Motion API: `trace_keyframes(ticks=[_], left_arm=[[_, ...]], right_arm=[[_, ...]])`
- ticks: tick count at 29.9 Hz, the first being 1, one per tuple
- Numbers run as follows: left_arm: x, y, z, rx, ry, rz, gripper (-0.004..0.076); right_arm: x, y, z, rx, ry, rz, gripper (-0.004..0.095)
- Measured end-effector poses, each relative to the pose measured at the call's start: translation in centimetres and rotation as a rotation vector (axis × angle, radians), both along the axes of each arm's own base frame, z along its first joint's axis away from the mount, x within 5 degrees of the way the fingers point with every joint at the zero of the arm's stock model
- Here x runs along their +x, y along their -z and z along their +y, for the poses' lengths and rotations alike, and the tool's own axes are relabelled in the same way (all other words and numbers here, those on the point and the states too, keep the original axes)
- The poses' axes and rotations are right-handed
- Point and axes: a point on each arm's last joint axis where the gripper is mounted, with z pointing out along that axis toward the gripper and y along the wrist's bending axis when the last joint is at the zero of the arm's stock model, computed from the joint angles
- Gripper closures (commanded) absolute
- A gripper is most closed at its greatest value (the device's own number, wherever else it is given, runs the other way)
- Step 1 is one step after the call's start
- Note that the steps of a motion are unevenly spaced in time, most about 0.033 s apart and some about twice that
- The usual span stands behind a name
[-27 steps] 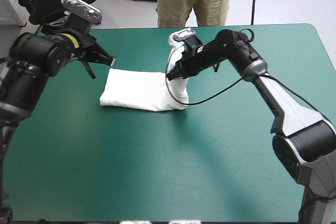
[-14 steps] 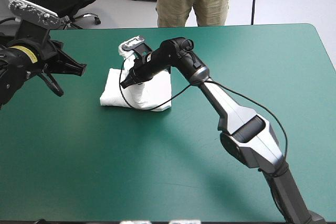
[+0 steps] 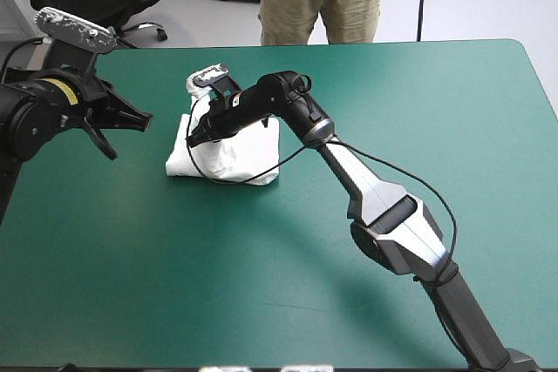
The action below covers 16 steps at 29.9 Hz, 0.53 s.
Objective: Fold the cloth
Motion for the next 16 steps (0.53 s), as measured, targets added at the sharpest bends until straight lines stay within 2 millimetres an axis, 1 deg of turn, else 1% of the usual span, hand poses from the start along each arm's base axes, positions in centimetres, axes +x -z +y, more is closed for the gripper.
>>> trace_keyframes(ticks=[1, 2, 6, 7, 8, 9, 10, 13, 16], left_arm=[[0.24, 0.17, -0.12, -0.001, 0.0, 0.007, 0.0741], [0.45, 0.32, -0.22, -0.001, 0.0, 0.014, 0.0741], [0.73, 0.59, -0.54, -0.017, 0.009, 0.031, 0.0741], [0.73, 0.6, -0.56, -0.019, 0.01, 0.031, 0.0741], [0.72, 0.6, -0.57, -0.021, 0.01, 0.032, 0.0741], [0.72, 0.61, -0.59, -0.022, 0.011, 0.032, 0.0741], [0.72, 0.61, -0.58, -0.022, 0.011, 0.032, 0.0741], [0.72, 0.61, -0.58, -0.022, 0.011, 0.032, 0.0741], [0.62, 0.53, -0.54, -0.023, 0.011, 0.03, 0.0741]], right_arm=[[-0.03, -0.12, 0.08, 0.013, -0.007, -0.005, 0.082], [-0.07, -0.22, 0.14, 0.02, -0.02, -0.015, 0.075], [-0.56, -0.7, 0.57, 0.076, -0.103, -0.038, 0.035], [-0.7, -0.83, 0.68, 0.094, -0.122, -0.041, 0.0264], [-0.77, -0.96, 0.75, 0.107, -0.132, -0.044, 0.0209], [-0.83, -1.04, 0.79, 0.114, -0.141, -0.046, 0.0191], [-0.85, -1.05, 0.8, 0.116, -0.143, -0.047, 0.02], [-0.73, -0.89, 0.65, 0.097, -0.125, -0.035, 0.0279], [-0.31, -0.7, -0.17, 0.058, -0.097, -0.003, 0.037]])
